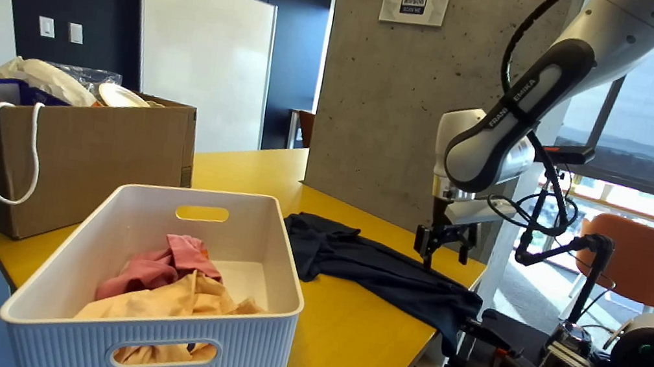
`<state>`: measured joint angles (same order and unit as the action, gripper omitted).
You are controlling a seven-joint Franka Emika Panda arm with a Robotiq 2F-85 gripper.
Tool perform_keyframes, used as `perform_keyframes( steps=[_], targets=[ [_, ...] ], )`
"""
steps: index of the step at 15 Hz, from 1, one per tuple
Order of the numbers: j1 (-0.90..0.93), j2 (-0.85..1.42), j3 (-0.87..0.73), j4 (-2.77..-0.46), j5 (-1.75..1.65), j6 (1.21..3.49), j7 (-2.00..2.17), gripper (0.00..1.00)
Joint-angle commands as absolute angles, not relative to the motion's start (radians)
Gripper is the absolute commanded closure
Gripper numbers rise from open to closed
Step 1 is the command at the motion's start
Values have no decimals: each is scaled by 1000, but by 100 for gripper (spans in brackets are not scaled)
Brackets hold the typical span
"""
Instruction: Fold the shirt on the table
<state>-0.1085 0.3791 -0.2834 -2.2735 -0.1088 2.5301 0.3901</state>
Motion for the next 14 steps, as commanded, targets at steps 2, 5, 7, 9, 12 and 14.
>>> perform_keyframes(
  steps=[2,5,7,9,12,14],
  targets=[
    [-84,430,-232,-2255,-56,2550,391,0],
    [-80,478,-214,-2252,-33,2573,379,0],
    [-78,518,-206,-2242,-22,2594,377,0],
    [-74,559,-202,-2233,-12,2616,378,0],
    [-68,587,-197,-2229,-1,2643,377,25],
    [-64,590,-199,-2229,2,2651,374,34]
  ],
)
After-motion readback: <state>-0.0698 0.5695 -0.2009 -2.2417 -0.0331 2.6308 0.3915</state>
